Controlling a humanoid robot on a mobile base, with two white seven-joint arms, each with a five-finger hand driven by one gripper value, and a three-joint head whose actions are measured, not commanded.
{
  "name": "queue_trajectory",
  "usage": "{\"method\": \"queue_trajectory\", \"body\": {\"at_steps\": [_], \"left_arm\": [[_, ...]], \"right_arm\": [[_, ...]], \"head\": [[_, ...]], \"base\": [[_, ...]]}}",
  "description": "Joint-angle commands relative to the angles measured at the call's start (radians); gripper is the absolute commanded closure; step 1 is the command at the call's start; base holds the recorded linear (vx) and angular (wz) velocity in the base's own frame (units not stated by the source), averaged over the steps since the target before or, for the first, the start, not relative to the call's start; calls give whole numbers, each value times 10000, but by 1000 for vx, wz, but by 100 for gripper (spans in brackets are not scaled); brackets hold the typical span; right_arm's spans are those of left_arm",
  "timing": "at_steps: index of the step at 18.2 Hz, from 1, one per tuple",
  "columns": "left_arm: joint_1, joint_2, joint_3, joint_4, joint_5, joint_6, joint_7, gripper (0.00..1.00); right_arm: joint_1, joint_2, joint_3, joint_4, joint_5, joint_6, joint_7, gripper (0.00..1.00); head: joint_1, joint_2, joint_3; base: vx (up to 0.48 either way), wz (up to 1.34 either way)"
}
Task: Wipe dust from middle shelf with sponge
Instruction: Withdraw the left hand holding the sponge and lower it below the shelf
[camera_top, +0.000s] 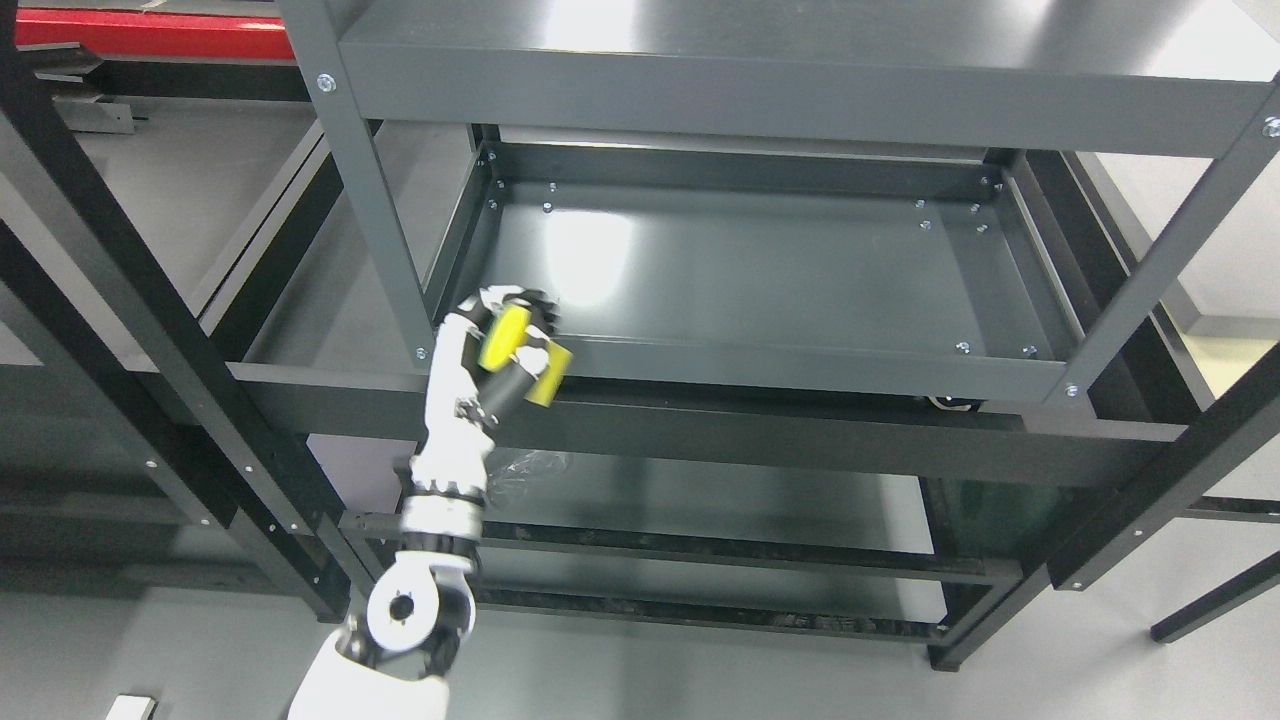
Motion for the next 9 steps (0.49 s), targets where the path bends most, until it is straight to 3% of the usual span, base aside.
{"method": "queue_trajectory", "body": {"at_steps": [1, 6, 9], "left_arm": [[1770, 1210, 188, -1892, -50, -1114, -799, 100], [1695, 2471, 2813, -1861, -50, -657, -845, 100], [1526, 2427, 3414, -1876, -50, -102, -876, 100]], "right_arm": [[0, -175, 0, -175, 0, 732, 4, 0], [0, -175, 0, -175, 0, 732, 4, 0], [0, -175, 0, -175, 0, 732, 4, 0]], "head": [[0, 0, 0], [0, 0, 0], [0, 0, 0]], "base": [[0, 0], [0, 0], [0, 0]]}}
